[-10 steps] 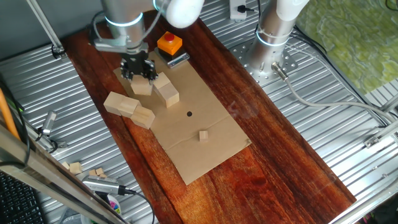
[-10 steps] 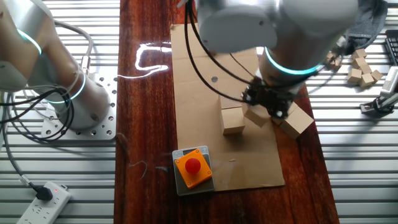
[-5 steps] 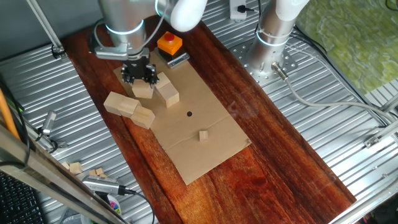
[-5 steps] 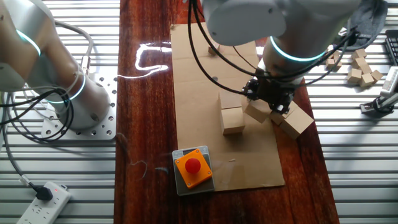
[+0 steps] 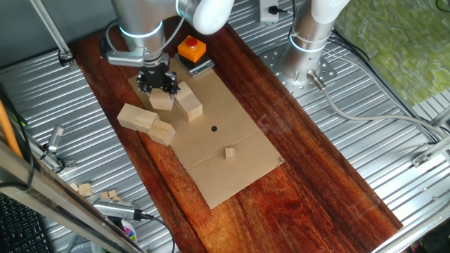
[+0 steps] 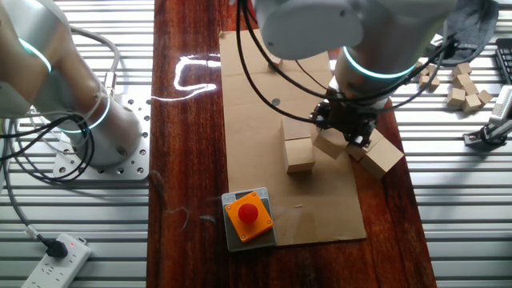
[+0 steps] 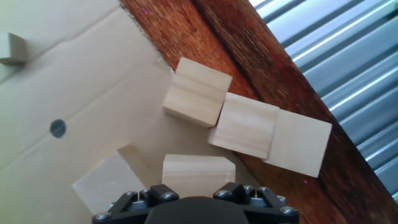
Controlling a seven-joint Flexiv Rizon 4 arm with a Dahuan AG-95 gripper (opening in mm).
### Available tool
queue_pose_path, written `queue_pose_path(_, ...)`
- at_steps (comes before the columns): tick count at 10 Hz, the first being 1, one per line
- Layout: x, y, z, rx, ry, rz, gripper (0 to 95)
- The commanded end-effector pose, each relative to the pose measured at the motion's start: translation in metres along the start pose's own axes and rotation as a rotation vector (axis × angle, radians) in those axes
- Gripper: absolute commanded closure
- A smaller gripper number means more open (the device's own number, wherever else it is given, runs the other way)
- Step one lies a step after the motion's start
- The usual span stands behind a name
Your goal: Stack the blocks into a pyramid shape
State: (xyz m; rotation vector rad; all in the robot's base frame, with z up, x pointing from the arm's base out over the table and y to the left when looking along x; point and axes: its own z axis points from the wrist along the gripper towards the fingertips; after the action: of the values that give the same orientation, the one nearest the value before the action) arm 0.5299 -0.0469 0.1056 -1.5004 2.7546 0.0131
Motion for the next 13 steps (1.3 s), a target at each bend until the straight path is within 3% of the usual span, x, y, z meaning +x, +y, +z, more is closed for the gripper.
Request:
queue_pose_path(1, 0.0007, 0.0009, -0.0007, -0.09, -0.013, -0.027, 95.0)
queue_pose_path(3, 0.0007, 0.0009, -0.0007, -0.141, 0.013, -0.06, 95.0)
queue_pose_path(6, 0.0007, 0.0009, -0.0007, -0.192, -0.004, -0.055, 95.0)
queue_pose_path(10, 0.0007, 0.0009, -0.0007, -0.225, 0.011, -0.062, 95.0)
queue_pose_path(13, 0.0007, 0.0009, -0.0007, -0.328, -0.006, -0.011, 95.0)
